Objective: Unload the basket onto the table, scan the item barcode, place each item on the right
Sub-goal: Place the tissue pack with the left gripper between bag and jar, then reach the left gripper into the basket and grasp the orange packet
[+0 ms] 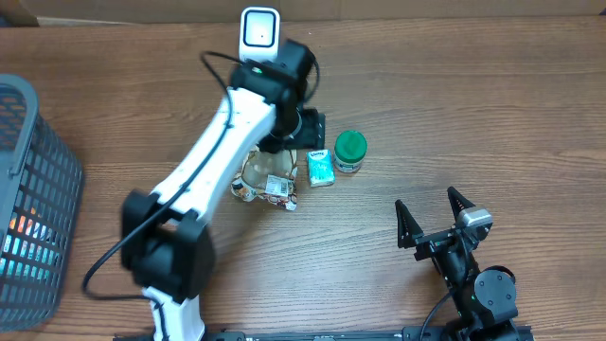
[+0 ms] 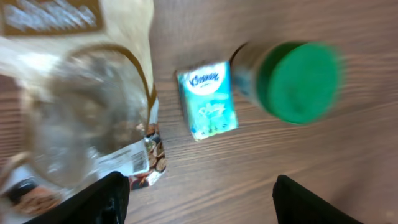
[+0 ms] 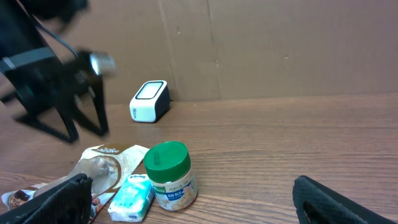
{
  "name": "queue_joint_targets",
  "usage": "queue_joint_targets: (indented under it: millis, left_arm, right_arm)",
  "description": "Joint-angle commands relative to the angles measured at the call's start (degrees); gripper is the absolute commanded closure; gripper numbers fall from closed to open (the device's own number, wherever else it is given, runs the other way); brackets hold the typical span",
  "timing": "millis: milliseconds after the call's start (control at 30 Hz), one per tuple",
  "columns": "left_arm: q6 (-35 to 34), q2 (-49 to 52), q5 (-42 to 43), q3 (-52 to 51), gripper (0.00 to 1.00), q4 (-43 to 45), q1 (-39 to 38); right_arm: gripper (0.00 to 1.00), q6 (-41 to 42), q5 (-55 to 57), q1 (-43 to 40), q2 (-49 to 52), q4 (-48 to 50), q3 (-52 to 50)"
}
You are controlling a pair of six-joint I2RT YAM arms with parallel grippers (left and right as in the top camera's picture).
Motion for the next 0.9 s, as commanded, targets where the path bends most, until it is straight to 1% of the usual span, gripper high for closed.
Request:
queue_joint_targets:
  millis: [0,100,167,267,333,400,467,633,767,867]
  left_arm:
    - [5.16,-8.96,-0.11,5.51,0.21,-2.84,3.63]
    - [6.75,-12.96,-0.11,8.92,0.19,-6.01,9.01]
    - [7.54,-15.30,-0.11,11.82,0.19,-8.07,13.84]
    - [8.24,-18.08,-0.09,16.09,0.17,-10.34,22.08]
    - [8.24,-19.76,0.11,18.58,0.15,-11.13,28.24]
    - [8.22,-20.94,0.59,20.44,0.07,-11.23,34.16]
    - [8.11,-21.73,3.15,22.29,0.05,-11.10,41.64]
    - [4.98,-21.62,13.35,23.89,0.04,-10.10,61.77]
    - [1.66,-19.41,13.84,23.56,0.09,-10.75,74.29]
    - [0.66,-17.35,13.27,21.75,0.09,-10.86,80.02]
  right_arm:
    - [0.00,-0.42,0.57,0.24,-0.61,0.13,-0.59]
    - [0.00,-0.42,0.57,0.24,-0.61,0.13,-0.59]
    - [0.00,-0.42,0.57,0.24,-0.61,0.13,-0.59]
    - [0.00,-0.42,0.57,0.24,-0.61,0.13,-0.59]
    - [0.00,-0.42,0.57,0.24,-0.61,0.15,-0.59]
    - [0.00,-0.42,0.57,0.24,-0.61,0.13,-0.59]
    - [0.00,-0.42,0.57,0.24,-0.61,0.13,-0.59]
    - [0.00,-0.42,0.57,0.24,-0.61,0.13,-0.59]
    - [0.00,-0.39,0.57,0.24,-0.61,0.13,-0.59]
    - [0.00,-0.42,0.57,0.24,-0.61,0.13,-0.59]
